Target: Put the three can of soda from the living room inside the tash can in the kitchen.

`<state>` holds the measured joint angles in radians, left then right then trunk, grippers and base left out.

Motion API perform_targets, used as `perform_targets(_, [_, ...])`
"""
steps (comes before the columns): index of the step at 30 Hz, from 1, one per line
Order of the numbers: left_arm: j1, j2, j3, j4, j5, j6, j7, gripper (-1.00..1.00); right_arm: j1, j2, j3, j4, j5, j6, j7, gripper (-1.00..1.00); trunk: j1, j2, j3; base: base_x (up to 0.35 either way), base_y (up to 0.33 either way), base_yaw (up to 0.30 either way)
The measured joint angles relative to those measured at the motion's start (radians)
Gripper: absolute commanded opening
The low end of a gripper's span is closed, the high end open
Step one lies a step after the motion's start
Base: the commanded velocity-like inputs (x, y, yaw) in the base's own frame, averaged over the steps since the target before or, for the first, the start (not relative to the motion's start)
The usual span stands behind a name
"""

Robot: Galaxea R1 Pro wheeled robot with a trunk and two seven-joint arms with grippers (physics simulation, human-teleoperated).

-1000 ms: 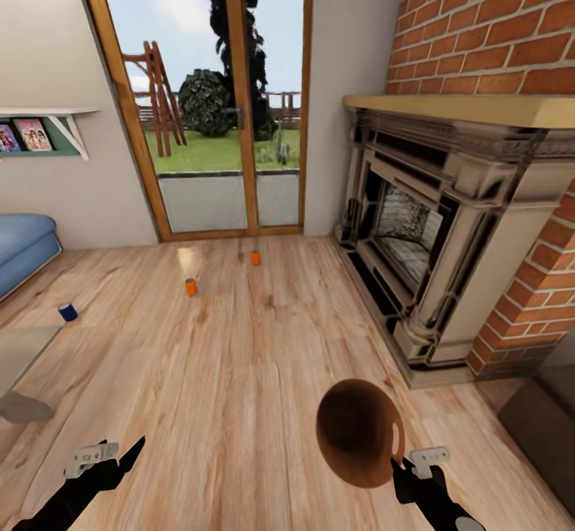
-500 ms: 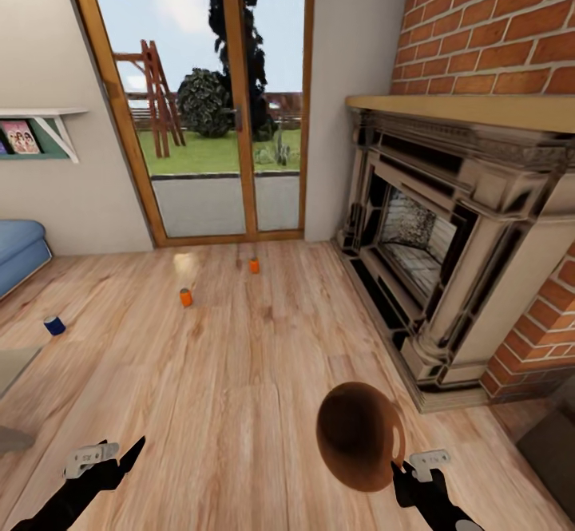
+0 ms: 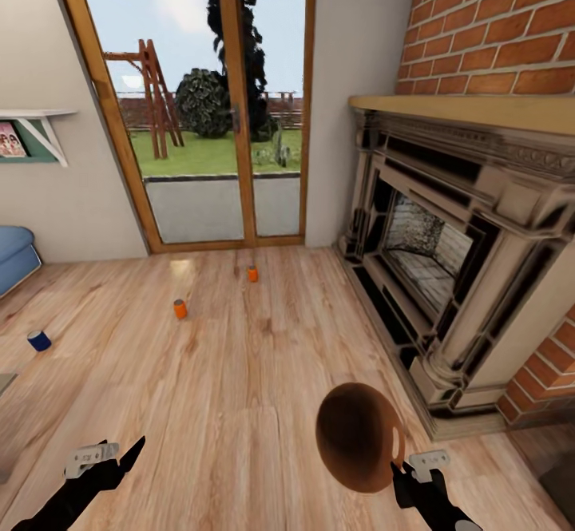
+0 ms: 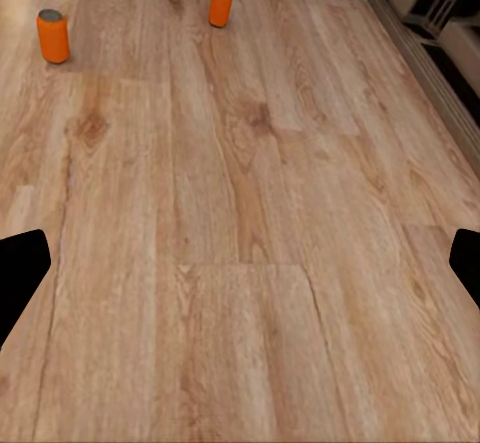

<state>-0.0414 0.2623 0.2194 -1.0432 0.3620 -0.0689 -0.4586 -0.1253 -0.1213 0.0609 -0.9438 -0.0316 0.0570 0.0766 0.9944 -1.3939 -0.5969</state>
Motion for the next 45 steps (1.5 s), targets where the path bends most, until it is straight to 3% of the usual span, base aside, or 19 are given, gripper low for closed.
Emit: perform_targets(45, [-0.002, -0.001, 0.002, 0.038, 0.0, 0.0, 0.002, 1.0, 0.0, 0.001, 0.001, 0.003, 0.0, 0.0, 0.0, -1.0, 0.0, 0.0, 0.0, 0.32, 0.0, 0.0])
